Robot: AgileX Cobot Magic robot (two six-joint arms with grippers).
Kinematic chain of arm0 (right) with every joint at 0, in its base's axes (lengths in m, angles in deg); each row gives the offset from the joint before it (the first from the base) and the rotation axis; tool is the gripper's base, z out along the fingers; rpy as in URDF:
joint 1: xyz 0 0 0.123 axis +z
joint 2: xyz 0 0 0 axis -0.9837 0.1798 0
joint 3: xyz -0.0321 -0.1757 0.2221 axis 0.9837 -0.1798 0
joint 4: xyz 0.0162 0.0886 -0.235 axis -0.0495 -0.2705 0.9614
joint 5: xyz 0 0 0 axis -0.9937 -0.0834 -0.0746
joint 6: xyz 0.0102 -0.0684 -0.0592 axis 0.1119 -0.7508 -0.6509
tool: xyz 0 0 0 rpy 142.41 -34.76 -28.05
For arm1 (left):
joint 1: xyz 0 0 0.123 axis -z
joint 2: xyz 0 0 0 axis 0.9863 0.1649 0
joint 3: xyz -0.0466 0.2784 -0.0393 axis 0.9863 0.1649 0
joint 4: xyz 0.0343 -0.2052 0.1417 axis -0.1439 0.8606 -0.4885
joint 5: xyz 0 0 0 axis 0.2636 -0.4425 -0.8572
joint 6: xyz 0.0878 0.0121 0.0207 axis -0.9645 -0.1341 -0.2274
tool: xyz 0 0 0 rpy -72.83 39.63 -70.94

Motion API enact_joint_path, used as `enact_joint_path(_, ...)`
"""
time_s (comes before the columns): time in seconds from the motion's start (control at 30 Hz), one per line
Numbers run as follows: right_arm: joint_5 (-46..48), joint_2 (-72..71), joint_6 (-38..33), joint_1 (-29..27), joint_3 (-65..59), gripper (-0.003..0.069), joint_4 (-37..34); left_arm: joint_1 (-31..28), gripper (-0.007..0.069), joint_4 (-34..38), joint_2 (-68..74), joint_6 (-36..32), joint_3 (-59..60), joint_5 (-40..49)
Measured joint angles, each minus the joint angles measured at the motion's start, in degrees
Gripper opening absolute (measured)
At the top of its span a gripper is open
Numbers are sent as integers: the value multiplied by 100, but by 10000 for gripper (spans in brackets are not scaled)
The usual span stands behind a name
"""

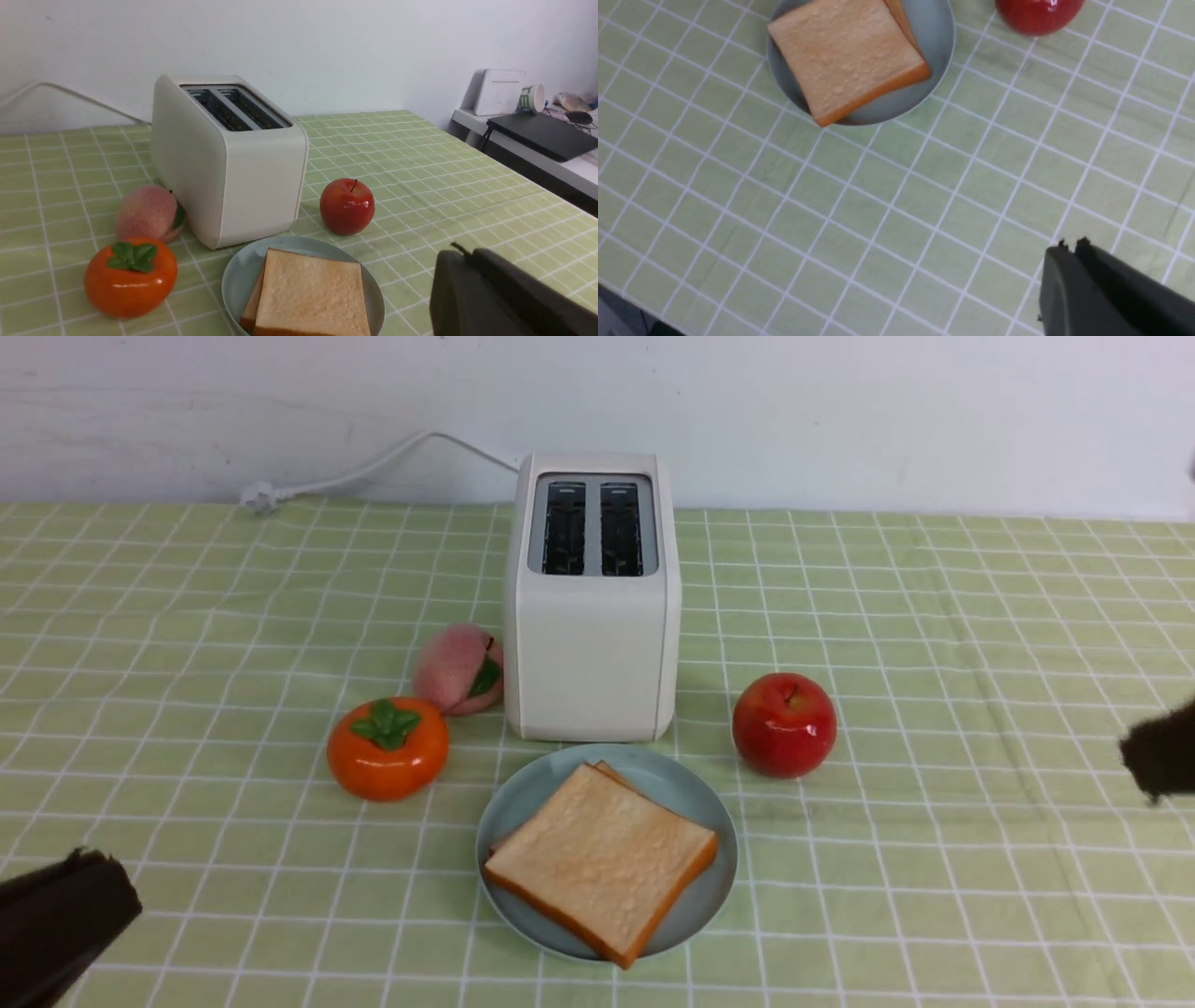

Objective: Take toasted bread from bread machine on green coffee tablecloth place on plate.

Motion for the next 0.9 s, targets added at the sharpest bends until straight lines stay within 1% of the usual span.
enact_joint_path(0.13, -30, -1096, 227, 0, -867, -1, 0, 0, 5, 79, -163, -6, 460, -497)
enact_joint_path(0.23, -411, -1939, 533, 0, -1579, -1, 0, 0, 8, 97, -164, -6, 614, -683)
enact_joint_path(0.37, -1534, -2681, 693, 0, -2593, -1, -6, 0, 13, 122, -164, -6, 620, -774)
enact_joint_path(0.47, -2802, -3023, 744, 0, -3390, -1, -164, 0, 15, 139, -164, -6, 620, -789)
enact_joint_path(0.5, -2889, -3050, 749, 0, -3441, -1, -205, 0, 15, 139, -164, -6, 620, -789)
enact_joint_path(0.53, -3586, -3103, 749, 0, -3783, -1, -384, 0, 15, 139, -164, -6, 620, -789)
enact_joint_path(0.6, -4078, -3118, 749, 0, -4094, 0, -567, 0, 15, 139, -164, -6, 620, -789)
enact_joint_path(0.63, -4665, -3118, 749, 0, -4407, 1, -778, 0, 15, 144, -164, -6, 620, -789)
enact_joint_path(0.7, -5274, -3118, 749, 0, -4734, 2, -953, 0, 15, 144, -164, -6, 620, -789)
enact_joint_path(0.83, -5910, -3118, 751, 0, -5211, 3, -1058, 0, 19, 144, -164, -6, 620, -793)
enact_joint_path(0.9, -5973, -3118, 751, 0, -5362, 5, -1058, 0, 18, 144, -164, -6, 624, -793)
